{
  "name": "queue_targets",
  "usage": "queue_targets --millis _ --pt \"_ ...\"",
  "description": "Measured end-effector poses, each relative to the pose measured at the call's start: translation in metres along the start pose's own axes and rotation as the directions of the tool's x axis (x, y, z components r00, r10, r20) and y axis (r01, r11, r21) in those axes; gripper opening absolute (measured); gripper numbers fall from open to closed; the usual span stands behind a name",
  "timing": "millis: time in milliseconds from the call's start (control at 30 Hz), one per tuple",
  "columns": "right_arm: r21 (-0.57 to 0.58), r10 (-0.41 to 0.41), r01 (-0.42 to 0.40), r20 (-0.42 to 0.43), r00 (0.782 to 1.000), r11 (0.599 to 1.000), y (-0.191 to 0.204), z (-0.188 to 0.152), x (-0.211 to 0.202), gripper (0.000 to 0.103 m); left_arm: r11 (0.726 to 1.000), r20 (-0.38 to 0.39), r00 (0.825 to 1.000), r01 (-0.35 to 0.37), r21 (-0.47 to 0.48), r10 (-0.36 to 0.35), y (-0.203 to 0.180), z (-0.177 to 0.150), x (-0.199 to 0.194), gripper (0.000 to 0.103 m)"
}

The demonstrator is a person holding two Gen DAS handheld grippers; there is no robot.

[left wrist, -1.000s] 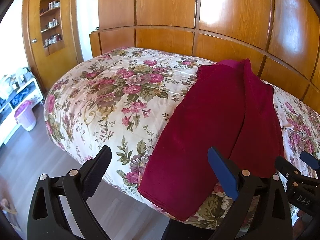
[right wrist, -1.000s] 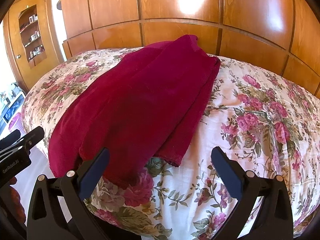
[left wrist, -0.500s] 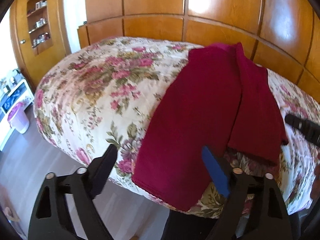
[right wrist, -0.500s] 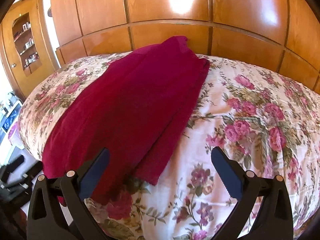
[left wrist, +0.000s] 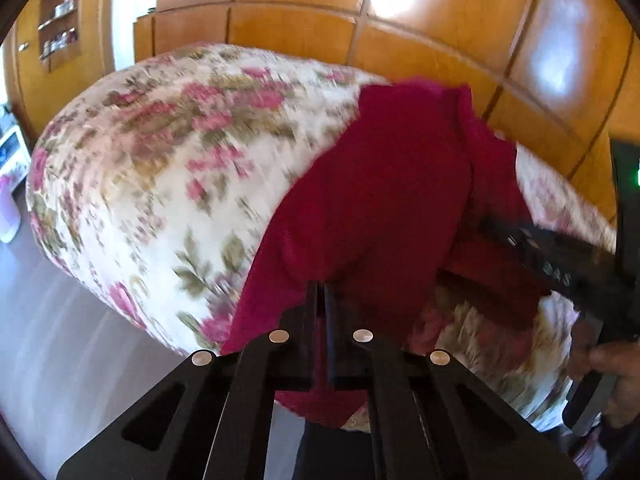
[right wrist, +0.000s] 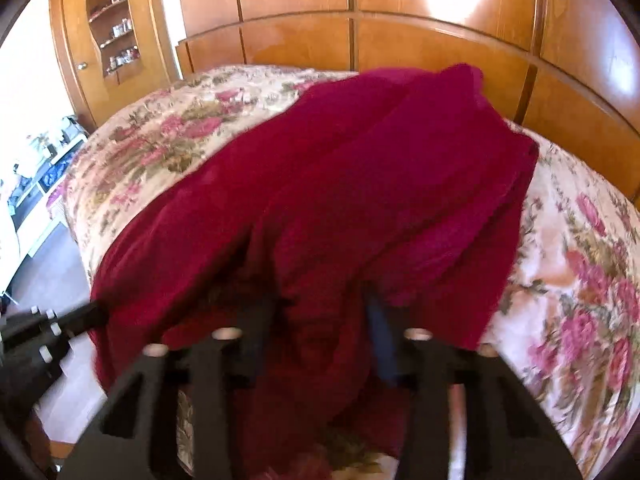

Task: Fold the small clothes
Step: 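Grasp the dark red shirt with both grippers and lift it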

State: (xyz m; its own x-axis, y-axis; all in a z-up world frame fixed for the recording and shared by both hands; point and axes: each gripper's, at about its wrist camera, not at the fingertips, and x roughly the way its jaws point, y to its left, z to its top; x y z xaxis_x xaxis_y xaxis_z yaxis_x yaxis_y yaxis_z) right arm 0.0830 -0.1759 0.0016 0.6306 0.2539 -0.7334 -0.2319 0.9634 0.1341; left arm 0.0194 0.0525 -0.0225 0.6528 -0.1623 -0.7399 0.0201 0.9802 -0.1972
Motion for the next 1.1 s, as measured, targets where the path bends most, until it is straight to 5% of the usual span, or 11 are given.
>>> queue_targets --millis 400,500,667,767,833,867,933,1000,1100 --pt "0.282 -0.023 -0.004 0.092 0.995 0.959 -0.146 0.027 -0.080 0.024 0.989 0.215 0.976 0.041 -0.144 -0.010 0.058 0.132 -0.030 0.000" --pt "0.286 -0.096 0.071 0.072 0.993 0.955 -0.168 0.030 -0.083 0.024 0.987 0.213 0.975 -0.024 -0.158 0.058 0.075 0.171 -0.012 0.000" --pt "0.312 -0.056 0.044 0.030 0.998 0.949 -0.187 0.025 -0.079 0.026 0.959 0.197 0.952 -0.191 -0.210 0.233 0.110 0.238 0.021 0.000" --pt "0.290 0.044 -0.036 -0.023 0.999 0.956 -0.182 0.021 -0.071 0.041 0.910 0.158 0.926 -0.286 -0.301 0.343 0.136 0.273 0.040 0.000" --pt "0.252 0.005 0.007 -0.048 0.999 0.968 -0.175 0.017 -0.071 0.061 0.889 0.115 0.930 -0.289 -0.354 0.348 0.148 0.281 0.050 0.002" --pt "0.247 -0.004 0.017 -0.052 0.999 0.969 -0.174 0.016 -0.071 0.065 0.893 0.099 0.939 -0.277 -0.355 0.330 0.148 0.281 0.055 0.007" --pt "0.264 -0.002 0.018 -0.061 0.998 0.964 -0.176 0.014 -0.071 0.075 0.904 0.108 0.942 -0.265 -0.334 0.316 0.141 0.273 0.058 0.060" --pt "0.289 -0.012 0.024 -0.041 0.999 0.957 -0.180 0.017 -0.073 0.083 0.922 0.142 0.948 -0.231 -0.311 0.285 0.124 0.250 0.055 0.068" --pt "0.317 0.027 -0.029 0.009 1.000 0.948 -0.182 0.029 -0.071 0.083 0.966 0.108 0.982 -0.125 -0.225 0.152 0.092 0.211 0.060 0.068"
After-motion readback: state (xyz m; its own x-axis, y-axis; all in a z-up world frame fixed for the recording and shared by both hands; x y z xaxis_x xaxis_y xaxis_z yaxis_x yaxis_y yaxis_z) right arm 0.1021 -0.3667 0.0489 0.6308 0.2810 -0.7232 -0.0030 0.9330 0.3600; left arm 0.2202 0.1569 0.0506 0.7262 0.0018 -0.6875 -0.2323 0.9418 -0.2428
